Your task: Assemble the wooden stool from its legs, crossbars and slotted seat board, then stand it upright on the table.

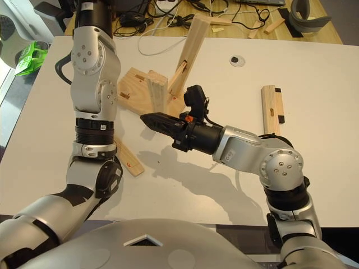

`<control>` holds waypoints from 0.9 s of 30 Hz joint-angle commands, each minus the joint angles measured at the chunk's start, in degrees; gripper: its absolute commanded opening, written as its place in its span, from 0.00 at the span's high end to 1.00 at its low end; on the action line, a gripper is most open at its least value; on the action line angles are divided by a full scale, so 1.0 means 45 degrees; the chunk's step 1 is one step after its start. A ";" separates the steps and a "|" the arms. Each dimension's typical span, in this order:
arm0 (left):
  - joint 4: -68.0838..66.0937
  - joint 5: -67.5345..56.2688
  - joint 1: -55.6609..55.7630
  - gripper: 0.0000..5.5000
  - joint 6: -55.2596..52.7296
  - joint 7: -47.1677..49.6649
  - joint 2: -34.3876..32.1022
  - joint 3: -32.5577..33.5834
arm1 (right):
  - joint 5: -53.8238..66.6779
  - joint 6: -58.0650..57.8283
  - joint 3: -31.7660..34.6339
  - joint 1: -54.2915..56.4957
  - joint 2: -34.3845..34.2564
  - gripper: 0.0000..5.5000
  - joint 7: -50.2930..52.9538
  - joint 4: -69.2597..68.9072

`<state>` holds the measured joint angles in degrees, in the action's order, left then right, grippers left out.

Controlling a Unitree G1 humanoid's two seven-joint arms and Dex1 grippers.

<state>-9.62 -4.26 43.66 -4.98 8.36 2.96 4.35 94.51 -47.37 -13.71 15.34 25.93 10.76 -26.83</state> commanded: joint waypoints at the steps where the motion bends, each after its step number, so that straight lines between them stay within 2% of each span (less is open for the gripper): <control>1: 0.0107 -0.0028 -0.0112 0.12 -0.0154 -0.0067 0.0130 -0.0082 | -0.1318 0.0208 -0.0478 0.1068 -0.1532 0.90 0.0017 0.1140; 4: 0.0037 -0.0019 -0.0121 0.12 -0.0100 -0.0122 0.0140 -0.0079 | -0.2959 0.0497 -0.0776 0.1710 -0.2852 0.90 -0.0181 0.2368; 8: -0.0093 0.0032 -0.0190 0.12 0.0011 -0.0130 0.0190 -0.0129 | -0.6007 0.1222 -0.0837 0.1837 -0.4116 0.90 0.1001 0.3232; 19: -0.0382 0.0157 -0.0572 0.12 0.0419 -0.0190 0.0063 -0.0116 | -1.2206 0.1769 0.0993 0.1135 -0.3778 0.90 0.3008 0.1794; 24: -0.0520 0.0199 -0.0578 0.12 0.0540 -0.0190 0.0088 -0.0164 | -1.3814 0.2453 0.2343 0.1906 -0.3935 0.90 0.2625 0.3609; 27: -0.0582 0.0195 -0.0617 0.12 0.0600 -0.0271 0.0065 -0.0212 | -1.3606 0.2243 0.3016 0.2631 -0.4142 0.90 0.1682 0.4333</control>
<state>-11.91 -4.01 40.90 -2.68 7.56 3.36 3.80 32.16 -36.25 -1.53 24.52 8.32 21.11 -8.10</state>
